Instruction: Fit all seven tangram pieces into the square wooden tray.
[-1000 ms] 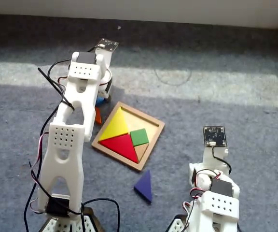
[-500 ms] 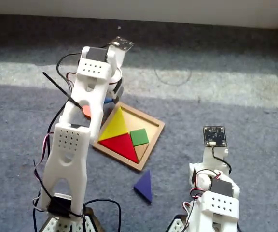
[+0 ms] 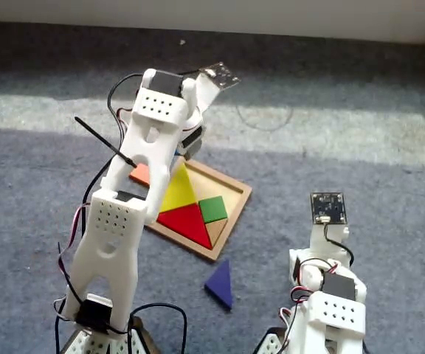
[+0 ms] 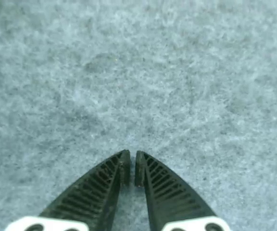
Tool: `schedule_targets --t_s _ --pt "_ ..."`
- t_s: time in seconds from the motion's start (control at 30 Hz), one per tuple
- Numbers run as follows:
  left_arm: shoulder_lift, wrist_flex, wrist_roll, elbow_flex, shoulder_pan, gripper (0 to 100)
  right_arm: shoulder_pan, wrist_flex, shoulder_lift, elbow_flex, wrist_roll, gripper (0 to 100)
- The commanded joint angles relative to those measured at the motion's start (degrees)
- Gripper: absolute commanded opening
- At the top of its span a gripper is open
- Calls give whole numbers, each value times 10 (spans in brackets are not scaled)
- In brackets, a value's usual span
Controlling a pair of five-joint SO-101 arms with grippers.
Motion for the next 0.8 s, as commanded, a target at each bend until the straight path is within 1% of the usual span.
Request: schedule_targets --t_s 0.0,0.1,0.17,0.37,0.47,0.6,0.77 --pt "-41 8 -16 -13 23 109 7 -9 -6 0 6 35" --pt "-58 11 -16 -6 30 109 7 -9 -6 0 6 35" --pt "-95 11 -17 31 42 109 7 -10 -6 0 6 35" --pt "-279 7 -55 239 86 112 7 -10 -6 0 6 35" --pt "-351 4 -81 335 94 112 7 -10 -6 0 6 35" --pt "-385 -71 -120 444 88 113 7 -10 -6 0 6 35" --pt "-385 -164 -197 550 93 113 7 -10 -6 0 6 35"
